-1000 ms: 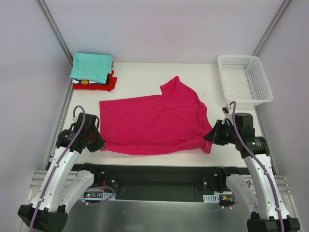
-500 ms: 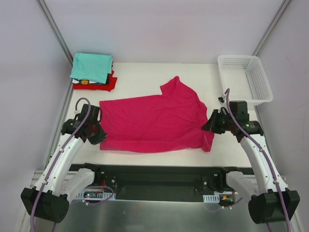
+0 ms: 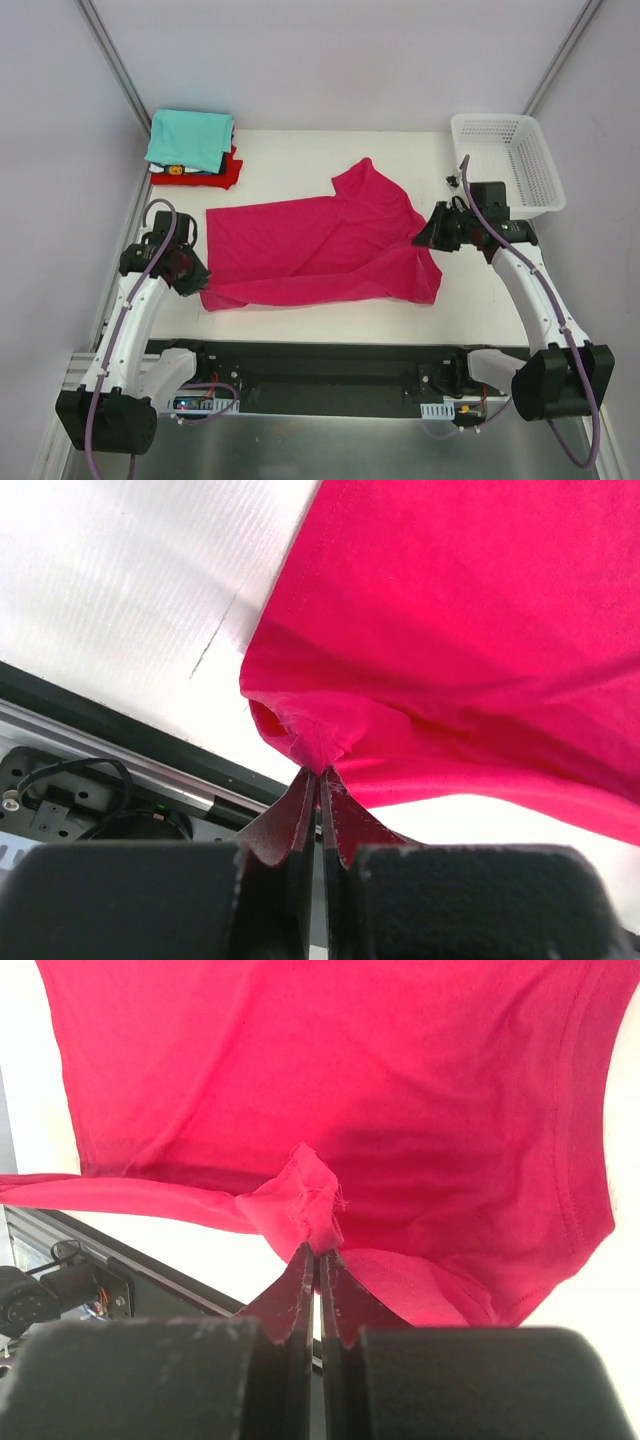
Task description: Fold and stack the t-shirts
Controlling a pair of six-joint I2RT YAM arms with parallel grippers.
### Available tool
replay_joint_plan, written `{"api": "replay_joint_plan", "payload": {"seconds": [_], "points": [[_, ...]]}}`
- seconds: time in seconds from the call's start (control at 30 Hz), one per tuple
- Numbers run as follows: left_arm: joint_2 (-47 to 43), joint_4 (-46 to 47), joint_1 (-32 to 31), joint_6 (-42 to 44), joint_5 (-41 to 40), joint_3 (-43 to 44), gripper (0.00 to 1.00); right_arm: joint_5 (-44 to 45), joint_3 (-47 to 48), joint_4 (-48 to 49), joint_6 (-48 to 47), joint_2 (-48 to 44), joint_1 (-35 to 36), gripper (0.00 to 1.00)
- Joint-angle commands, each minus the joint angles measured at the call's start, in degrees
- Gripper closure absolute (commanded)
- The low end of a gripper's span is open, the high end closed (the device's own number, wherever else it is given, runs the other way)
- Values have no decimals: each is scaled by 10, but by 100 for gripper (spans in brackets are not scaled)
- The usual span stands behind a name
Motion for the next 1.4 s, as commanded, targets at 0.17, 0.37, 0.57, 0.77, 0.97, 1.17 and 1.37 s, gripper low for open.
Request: {"api": "replay_joint_plan", "payload": {"seconds": [0.17, 0.37, 0.57, 0.77, 0.97, 1.17, 1.37], "points": [[55, 39, 3, 24, 32, 28, 100, -25, 71, 40, -2, 66, -1, 99], [111, 57, 4, 37, 49, 49, 100, -33, 82, 59, 0, 116, 12, 99], [142, 70, 4, 42, 47, 52, 100, -27, 97, 63, 1, 139, 28, 99], [157, 72, 4, 53, 35, 49, 100, -23, 110, 64, -5, 160, 39, 99], [173, 76, 4, 57, 22, 48, 100, -22, 115, 70, -5, 179, 49, 99], [184, 77, 4, 57, 21, 55, 100, -23, 121, 70, -7, 191, 52, 99], [189, 80, 3, 59, 14, 54, 61, -19, 120, 65, -13, 189, 53, 79]]}}
